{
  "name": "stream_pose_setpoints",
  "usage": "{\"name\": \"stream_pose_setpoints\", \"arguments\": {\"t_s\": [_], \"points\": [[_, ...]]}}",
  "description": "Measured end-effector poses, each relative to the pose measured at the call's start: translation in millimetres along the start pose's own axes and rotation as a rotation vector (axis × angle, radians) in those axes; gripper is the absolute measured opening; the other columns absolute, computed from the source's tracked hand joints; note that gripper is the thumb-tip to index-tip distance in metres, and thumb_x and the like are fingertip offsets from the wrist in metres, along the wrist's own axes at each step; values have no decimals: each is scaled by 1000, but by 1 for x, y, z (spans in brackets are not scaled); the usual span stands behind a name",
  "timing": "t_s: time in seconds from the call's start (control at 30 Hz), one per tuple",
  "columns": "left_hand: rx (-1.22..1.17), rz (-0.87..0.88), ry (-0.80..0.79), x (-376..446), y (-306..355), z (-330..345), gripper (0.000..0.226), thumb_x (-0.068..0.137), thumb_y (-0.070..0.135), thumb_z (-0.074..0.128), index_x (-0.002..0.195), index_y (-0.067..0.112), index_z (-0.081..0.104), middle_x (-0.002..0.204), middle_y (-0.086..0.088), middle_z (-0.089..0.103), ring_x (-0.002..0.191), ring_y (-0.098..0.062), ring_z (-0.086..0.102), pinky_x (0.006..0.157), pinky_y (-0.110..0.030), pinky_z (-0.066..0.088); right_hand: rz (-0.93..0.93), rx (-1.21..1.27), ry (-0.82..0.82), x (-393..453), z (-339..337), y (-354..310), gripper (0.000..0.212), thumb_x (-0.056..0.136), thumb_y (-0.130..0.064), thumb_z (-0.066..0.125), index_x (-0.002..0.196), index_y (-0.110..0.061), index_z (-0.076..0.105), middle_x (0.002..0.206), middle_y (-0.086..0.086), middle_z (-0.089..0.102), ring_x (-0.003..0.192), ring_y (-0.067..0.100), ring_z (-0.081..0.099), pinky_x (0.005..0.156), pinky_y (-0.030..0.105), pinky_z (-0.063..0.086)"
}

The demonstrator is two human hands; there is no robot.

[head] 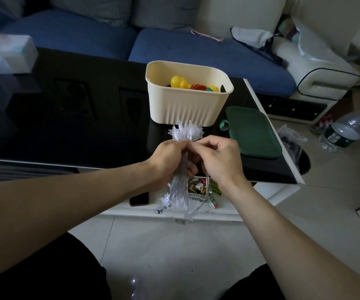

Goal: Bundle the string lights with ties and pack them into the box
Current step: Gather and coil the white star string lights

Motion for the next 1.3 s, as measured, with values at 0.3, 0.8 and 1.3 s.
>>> {"name": "stream_pose_setpoints", "arguments": {"t_s": [0.3, 0.8, 1.3], "points": [[21, 45, 172, 8, 0, -25, 37, 103, 25, 45, 76, 5, 60, 74, -20, 57, 68, -32, 54, 70, -41, 45, -220, -377, -220, -8, 26, -11, 19, 97, -11, 62, 111, -14, 74, 97, -1, 55, 76, 3, 57, 69, 0, 40], [-202, 149, 273, 5, 36, -40, 36, 107, 35, 36, 78, 14, 43, 52, 1, 36, 40, -15, 40, 47, -26, 42, -121, -312, -352, -7, 21, 11, 12, 90, -15, 71, 97, -22, 76, 87, -16, 71, 79, -5, 65, 70, 10, 45], [-257, 6, 204, 6, 37, -44, 32, 107, 34, 37, 86, 13, 47, 66, -4, 54, 56, -18, 54, 62, -33, 51, 187, 351, -548, -23, 70, 0, 43, 102, -46, 42, 100, -5, 54, 60, -3, 46, 54, 12, 46, 68, 39, 53]]}}
Point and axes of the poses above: each hand's wrist, its own x-axis towards the middle knuckle, its own z-axis out of the palm, y = z × x, the point moved 6 cm from there along x, towards the middle knuckle
